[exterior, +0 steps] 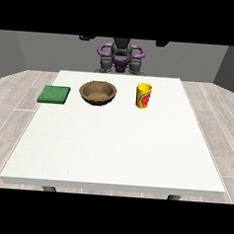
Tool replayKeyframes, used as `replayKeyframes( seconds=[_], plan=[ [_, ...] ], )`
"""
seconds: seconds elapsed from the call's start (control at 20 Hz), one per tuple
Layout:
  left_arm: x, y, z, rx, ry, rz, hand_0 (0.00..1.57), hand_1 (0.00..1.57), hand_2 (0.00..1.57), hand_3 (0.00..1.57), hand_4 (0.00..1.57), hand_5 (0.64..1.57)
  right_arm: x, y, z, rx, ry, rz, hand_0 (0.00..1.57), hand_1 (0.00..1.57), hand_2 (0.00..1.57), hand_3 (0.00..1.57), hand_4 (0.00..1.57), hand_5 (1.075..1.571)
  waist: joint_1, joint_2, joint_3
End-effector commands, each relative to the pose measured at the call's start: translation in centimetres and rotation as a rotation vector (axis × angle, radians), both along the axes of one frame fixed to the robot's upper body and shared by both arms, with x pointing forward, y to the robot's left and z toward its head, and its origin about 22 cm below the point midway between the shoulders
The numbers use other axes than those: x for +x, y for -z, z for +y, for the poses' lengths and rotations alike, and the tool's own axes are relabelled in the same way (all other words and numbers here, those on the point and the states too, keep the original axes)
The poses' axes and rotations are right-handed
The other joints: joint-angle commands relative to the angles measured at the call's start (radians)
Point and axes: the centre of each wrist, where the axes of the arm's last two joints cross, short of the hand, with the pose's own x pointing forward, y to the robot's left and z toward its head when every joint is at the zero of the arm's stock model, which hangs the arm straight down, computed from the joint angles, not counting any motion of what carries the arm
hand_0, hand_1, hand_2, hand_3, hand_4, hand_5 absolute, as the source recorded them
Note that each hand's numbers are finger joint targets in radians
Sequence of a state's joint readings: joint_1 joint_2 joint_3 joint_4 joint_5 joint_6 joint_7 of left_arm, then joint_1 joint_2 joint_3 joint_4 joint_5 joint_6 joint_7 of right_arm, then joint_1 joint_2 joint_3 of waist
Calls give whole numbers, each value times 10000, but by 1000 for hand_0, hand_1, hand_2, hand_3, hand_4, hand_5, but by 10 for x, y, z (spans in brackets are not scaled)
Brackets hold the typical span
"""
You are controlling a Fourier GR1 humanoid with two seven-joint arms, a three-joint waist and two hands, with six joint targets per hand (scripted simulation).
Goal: Pick the cup and pour the ball into the bowl, then pick the bowl and place it on the pad
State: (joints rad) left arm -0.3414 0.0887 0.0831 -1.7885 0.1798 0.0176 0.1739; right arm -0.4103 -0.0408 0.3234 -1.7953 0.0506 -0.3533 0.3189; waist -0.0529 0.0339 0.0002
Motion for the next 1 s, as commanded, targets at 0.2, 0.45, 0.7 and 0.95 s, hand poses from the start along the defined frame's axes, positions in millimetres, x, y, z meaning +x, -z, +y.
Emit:
replayKeyframes(
  seconds=[0.2,0.45,0.7,0.95],
  plan=[
    [41,11,35,1097,-1402,-1235,0,0,0,0,0,1443,1,-41,-17,93,-907,-1252,0,0,0,0,0,1568,-1125,1548,-6],
    [24,87,55,748,-1495,-1229,0,0,0,0,0,1417,-4,-43,-34,365,-542,-1839,0,0,0,0,0,1569,-792,2134,-12],
    [32,125,70,928,-1559,-501,0,0,0,0,0,1403,-6,-51,-52,94,-396,-1431,0,0,0,0,0,1567,-879,1663,-9],
    [44,151,64,917,-1360,-66,0,0,0,0,0,1425,-12,-34,-50,162,-370,-1211,0,0,0,0,0,1568,-791,1349,-6]
  ],
)
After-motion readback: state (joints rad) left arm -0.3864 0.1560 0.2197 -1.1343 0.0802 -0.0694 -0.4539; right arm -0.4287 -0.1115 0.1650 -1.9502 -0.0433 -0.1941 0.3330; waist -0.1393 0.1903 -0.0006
